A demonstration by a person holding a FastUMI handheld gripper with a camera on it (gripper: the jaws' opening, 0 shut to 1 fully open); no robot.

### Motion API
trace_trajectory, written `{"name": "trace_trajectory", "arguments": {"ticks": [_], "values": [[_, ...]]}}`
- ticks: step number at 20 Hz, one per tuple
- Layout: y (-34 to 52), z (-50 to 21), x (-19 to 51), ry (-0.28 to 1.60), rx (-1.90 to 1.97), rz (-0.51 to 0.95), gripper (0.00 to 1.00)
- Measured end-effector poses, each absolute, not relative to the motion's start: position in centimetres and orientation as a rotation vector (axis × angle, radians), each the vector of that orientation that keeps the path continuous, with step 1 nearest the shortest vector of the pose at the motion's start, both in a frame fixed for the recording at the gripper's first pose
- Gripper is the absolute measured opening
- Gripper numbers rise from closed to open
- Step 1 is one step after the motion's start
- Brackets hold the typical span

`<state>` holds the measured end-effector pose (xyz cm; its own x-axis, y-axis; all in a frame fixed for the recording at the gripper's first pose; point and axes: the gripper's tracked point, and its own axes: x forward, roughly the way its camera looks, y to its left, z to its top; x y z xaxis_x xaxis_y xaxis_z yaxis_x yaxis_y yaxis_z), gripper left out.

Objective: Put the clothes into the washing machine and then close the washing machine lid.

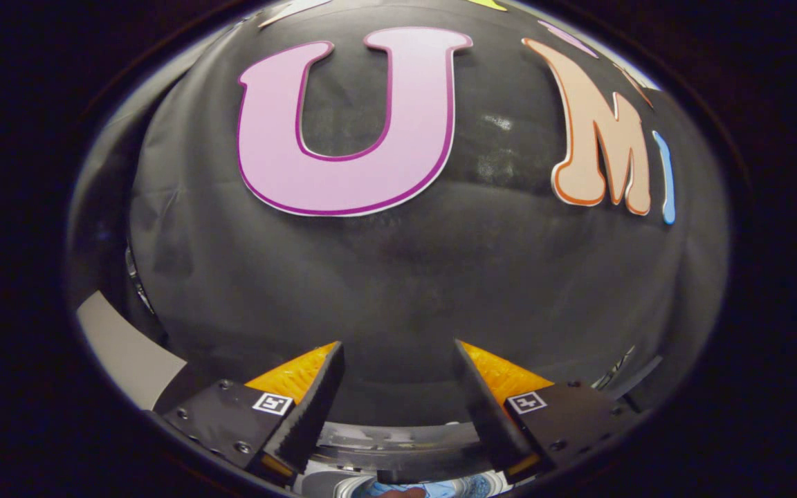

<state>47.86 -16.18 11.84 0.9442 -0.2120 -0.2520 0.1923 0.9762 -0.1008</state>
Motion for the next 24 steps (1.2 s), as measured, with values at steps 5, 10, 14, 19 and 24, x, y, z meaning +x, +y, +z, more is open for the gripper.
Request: {"name": "trace_trajectory", "arguments": {"ticks": [5,10,14,19,24], "values": [[-16.24,11.92,47.93,0.250,-0.078,-0.209,0.97],[-16.36,11.89,47.98,0.237,-0.081,-0.217,0.97],[-16.37,11.83,48.05,0.244,-0.081,-0.208,0.97],[-16.62,11.89,48.01,0.231,-0.084,-0.226,0.97],[-16.66,11.75,47.93,0.226,-0.087,-0.239,0.97]]}}
